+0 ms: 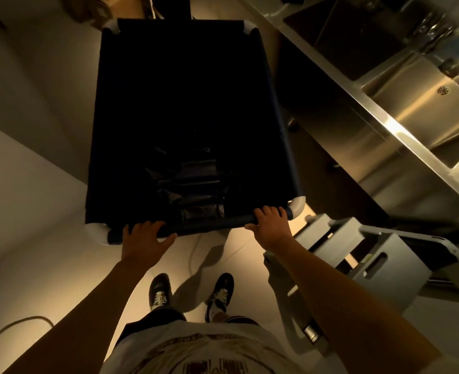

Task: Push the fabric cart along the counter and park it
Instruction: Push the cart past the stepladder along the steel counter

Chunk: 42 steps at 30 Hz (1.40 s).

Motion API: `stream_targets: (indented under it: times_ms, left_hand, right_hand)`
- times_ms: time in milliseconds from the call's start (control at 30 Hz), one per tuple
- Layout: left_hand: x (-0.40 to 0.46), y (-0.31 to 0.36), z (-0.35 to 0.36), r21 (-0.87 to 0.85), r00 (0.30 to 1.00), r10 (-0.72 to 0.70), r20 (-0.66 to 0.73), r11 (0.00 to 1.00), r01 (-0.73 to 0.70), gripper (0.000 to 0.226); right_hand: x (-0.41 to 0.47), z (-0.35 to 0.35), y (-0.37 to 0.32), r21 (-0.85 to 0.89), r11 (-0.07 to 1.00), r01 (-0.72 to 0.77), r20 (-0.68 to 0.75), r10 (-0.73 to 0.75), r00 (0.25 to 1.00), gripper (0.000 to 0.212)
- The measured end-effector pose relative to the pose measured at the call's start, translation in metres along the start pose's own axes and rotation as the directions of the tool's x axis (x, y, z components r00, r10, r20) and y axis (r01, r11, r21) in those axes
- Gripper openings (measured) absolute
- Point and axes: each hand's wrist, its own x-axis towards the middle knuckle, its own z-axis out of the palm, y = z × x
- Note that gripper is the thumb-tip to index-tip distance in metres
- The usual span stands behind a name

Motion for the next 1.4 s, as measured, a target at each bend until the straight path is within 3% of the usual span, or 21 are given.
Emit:
stream_targets:
  times_ms: [233,833,1067,1400]
  left_hand:
    - [0.007,0.018,-0.009,-0.008,0.996,-0.069,0.060,0.998,0.070,0.064]
    - [0.070,0.042,-0.021,0.081,0.989,-0.127,-0.077,0.988,0.133,0.059]
    - [0.110,0.038,-0.040,0.104,0.985,-0.168,-0.046,0.980,0.172,0.070]
    - [0.183,0.019,-0.069,0.068,0.984,-0.176,0.018,0.982,0.174,0.067]
  right_hand:
    - [0.029,-0.014,0.014,-0.037,0.996,0.076,0.003,-0.076,0.997,0.051]
    - [0.130,-0.079,0.009,-0.069,0.988,0.140,0.030,-0.138,0.990,0.054]
    - [0.171,-0.106,-0.013,-0.129,0.983,0.129,0.064,-0.122,0.991,0.056]
    - [0.238,-0.141,-0.048,-0.175,0.979,0.107,0.088,-0.093,0.992,0.058]
